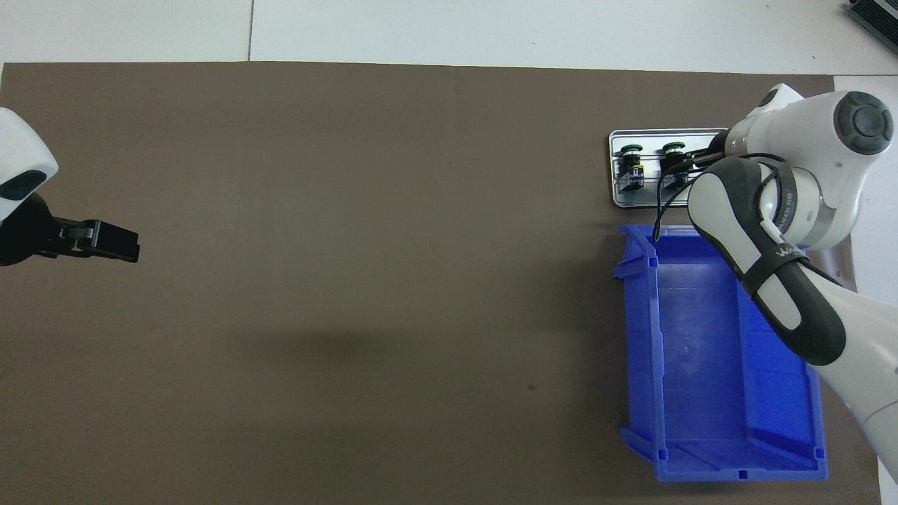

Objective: Place and press button with both arms
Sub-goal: 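Reach the right gripper to the metal tray and grasp a green-capped button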

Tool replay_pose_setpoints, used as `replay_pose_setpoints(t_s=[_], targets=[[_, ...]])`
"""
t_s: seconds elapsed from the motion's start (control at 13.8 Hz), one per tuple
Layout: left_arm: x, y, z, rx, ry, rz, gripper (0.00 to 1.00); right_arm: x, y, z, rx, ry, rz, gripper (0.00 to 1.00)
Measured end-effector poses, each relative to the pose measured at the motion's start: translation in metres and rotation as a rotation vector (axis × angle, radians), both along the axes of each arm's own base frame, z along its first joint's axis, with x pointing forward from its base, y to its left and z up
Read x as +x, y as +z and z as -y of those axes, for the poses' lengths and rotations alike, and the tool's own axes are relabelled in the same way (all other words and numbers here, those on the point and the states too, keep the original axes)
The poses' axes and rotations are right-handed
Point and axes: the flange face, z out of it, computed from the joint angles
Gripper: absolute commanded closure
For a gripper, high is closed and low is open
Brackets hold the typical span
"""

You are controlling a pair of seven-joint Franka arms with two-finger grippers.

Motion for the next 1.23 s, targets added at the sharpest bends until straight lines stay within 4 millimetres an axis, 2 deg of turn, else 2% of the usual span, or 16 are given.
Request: replay_pose_setpoints(t_s=[0.22, 0.58, 0.65, 0.73, 0.8, 1.02, 1.23], targets=[[0.000, 0.000, 0.000, 0.000, 0.000, 0.000, 0.00, 0.003, -0.017, 0.001, -0.009, 0.015, 0.012, 0.14], [0.000, 0.000, 0.000, 0.000, 0.000, 0.000, 0.00, 0.005, -0.029, 0.001, -0.010, 0.013, 0.024, 0.23], [0.000, 0.000, 0.000, 0.000, 0.000, 0.000, 0.00, 0.005, -0.032, 0.000, -0.001, 0.007, 0.021, 0.28], [0.000, 0.000, 0.000, 0.000, 0.000, 0.000, 0.00, 0.005, -0.035, -0.001, 0.009, 0.000, 0.018, 0.47], [0.000, 0.000, 0.000, 0.000, 0.000, 0.000, 0.00, 0.005, -0.038, -0.001, 0.011, -0.001, 0.014, 0.99], [0.000, 0.000, 0.000, 0.000, 0.000, 0.000, 0.00, 0.006, -0.040, -0.001, 0.012, -0.004, 0.017, 1.00], [0.000, 0.000, 0.000, 0.000, 0.000, 0.000, 0.00, 0.013, -0.026, -0.001, 0.015, -0.016, 0.050, 1.00]])
